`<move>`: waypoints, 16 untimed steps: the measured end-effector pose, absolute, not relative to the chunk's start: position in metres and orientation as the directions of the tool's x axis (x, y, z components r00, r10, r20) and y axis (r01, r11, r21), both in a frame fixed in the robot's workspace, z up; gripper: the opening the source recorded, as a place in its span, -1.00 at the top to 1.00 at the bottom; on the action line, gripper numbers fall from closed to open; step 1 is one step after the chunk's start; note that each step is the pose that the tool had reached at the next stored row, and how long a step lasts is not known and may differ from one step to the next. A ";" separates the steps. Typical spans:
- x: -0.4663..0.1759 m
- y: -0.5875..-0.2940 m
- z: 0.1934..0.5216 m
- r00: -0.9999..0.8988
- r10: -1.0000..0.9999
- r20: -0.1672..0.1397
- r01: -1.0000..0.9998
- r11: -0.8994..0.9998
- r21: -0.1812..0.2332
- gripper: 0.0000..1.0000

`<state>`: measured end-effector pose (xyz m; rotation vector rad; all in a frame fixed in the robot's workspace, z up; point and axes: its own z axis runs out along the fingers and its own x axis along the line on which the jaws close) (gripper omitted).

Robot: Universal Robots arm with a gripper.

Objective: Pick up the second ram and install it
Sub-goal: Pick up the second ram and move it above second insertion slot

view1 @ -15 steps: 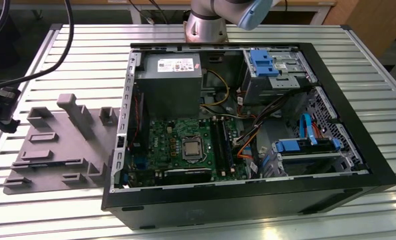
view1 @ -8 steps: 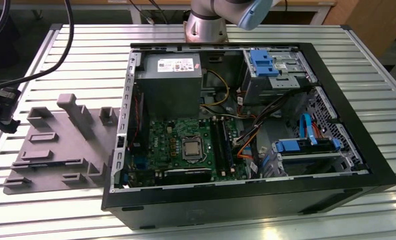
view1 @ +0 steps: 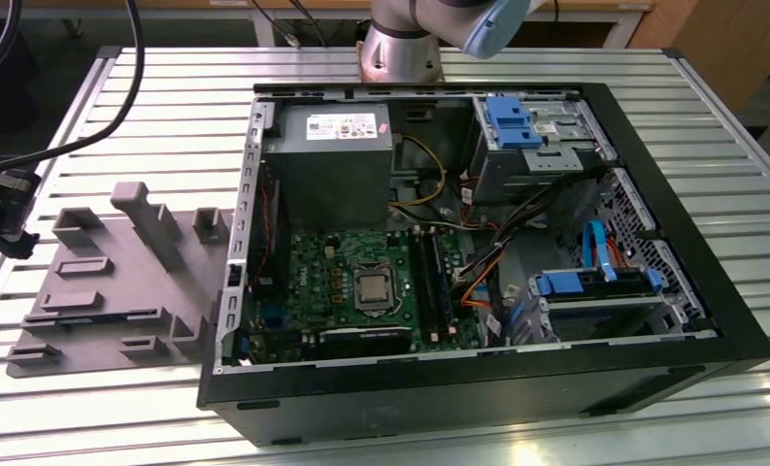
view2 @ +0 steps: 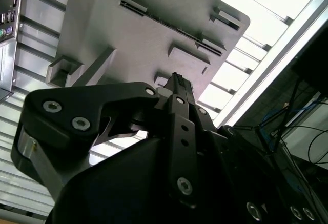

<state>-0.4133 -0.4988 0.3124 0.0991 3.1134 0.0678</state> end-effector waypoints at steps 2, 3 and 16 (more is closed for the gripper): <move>-0.413 -0.499 0.312 -0.998 0.063 -0.024 0.062 0.997 0.044 0.79; -0.413 -0.499 0.312 -0.998 0.063 -0.024 0.062 0.997 0.044 0.79; -0.413 -0.499 0.312 -1.000 0.016 -0.025 0.015 0.999 0.044 0.79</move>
